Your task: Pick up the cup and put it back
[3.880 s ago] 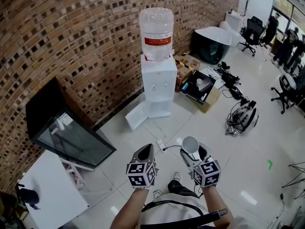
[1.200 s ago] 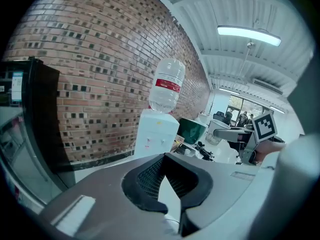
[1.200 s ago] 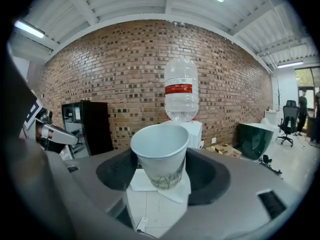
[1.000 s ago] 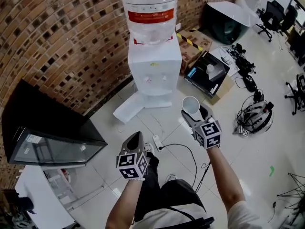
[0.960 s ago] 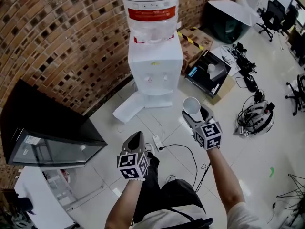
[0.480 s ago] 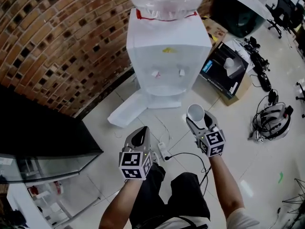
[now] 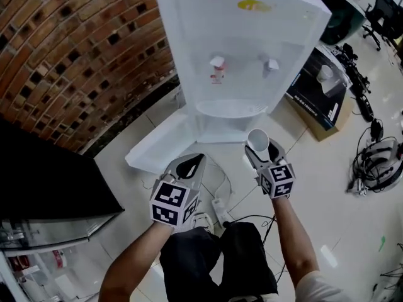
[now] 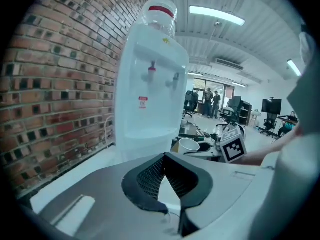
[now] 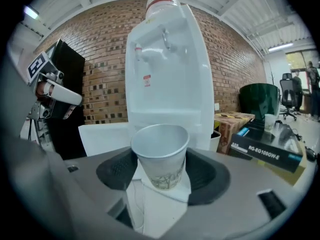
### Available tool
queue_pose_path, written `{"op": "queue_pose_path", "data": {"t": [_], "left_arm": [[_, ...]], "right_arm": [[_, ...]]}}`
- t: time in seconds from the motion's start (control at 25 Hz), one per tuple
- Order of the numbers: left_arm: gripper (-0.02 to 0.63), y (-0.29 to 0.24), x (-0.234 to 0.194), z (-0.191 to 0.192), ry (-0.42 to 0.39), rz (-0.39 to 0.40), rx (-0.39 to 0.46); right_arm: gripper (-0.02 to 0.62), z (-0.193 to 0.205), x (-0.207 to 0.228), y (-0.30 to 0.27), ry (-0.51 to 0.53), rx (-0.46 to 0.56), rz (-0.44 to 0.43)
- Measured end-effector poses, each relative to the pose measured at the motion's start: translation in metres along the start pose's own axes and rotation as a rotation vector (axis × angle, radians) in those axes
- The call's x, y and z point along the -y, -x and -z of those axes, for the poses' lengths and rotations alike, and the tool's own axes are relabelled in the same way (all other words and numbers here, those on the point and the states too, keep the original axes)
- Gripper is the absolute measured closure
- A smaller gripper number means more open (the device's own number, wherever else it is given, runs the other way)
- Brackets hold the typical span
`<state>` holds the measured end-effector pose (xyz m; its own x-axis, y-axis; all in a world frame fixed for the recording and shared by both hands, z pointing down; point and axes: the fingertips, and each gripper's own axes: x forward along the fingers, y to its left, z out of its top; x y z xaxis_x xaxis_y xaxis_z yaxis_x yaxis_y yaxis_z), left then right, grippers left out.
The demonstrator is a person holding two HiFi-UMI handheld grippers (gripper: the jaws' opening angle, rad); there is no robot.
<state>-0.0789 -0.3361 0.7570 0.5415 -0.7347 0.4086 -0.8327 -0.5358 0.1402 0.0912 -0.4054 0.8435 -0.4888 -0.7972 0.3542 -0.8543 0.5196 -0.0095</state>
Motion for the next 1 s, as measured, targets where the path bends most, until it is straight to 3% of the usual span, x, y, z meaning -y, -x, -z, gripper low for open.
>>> {"op": "queue_pose_path", "data": {"t": [0.2, 0.4, 0.6, 1.0], "left_arm": [[0.607, -0.040, -0.007, 0.056, -0.068, 0.050, -0.059], [0.607, -0.073, -0.021, 0.086, -0.028, 0.055, -0.054], [0.607, -0.095, -0.033, 0.089, -0.038, 0.035, -0.030], [0.607, -0.134, -0.050, 0.131, 0.042, -0.046, -0.065]], "right_arm": [[0.287, 0.049, 0.003, -0.048, 0.001, -0.003, 0.005], [0.287, 0.086, 0.010, -0.101, -0.017, -0.018, 0.019], [0.286, 0.113, 0.019, -0.145, -0.042, -0.012, 0.041], [0.285, 0.132, 0.030, -0.200, -0.001, -0.008, 0.056]]}}
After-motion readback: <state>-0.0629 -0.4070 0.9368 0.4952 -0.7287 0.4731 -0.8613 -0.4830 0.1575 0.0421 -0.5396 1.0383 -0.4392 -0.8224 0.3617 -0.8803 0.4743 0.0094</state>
